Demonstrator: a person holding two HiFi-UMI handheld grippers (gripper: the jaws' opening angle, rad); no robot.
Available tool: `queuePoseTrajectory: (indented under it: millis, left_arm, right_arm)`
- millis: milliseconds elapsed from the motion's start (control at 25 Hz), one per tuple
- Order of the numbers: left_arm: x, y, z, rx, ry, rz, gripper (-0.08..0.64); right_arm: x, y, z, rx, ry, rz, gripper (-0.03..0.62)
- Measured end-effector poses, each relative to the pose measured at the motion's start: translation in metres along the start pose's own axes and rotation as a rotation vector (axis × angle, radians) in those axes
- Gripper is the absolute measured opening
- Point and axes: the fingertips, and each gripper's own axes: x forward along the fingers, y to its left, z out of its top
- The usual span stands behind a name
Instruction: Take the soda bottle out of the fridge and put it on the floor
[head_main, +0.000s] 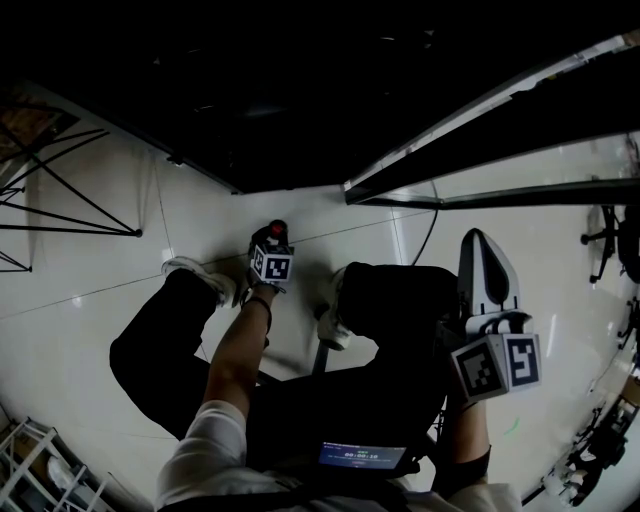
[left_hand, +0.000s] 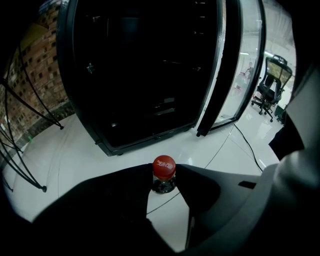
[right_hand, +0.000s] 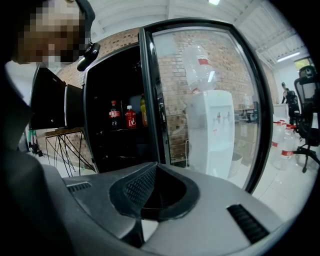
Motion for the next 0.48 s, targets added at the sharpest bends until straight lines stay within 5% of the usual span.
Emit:
queuePoseTrajectory:
  millis: [480]
  left_arm:
    - [-0.016,-0.002,-0.008,-0.051,0.013,-0.009,0.198]
  right_arm:
    - [0.001,-0.002,0.000,-0.011,0.001,0.001,0.017]
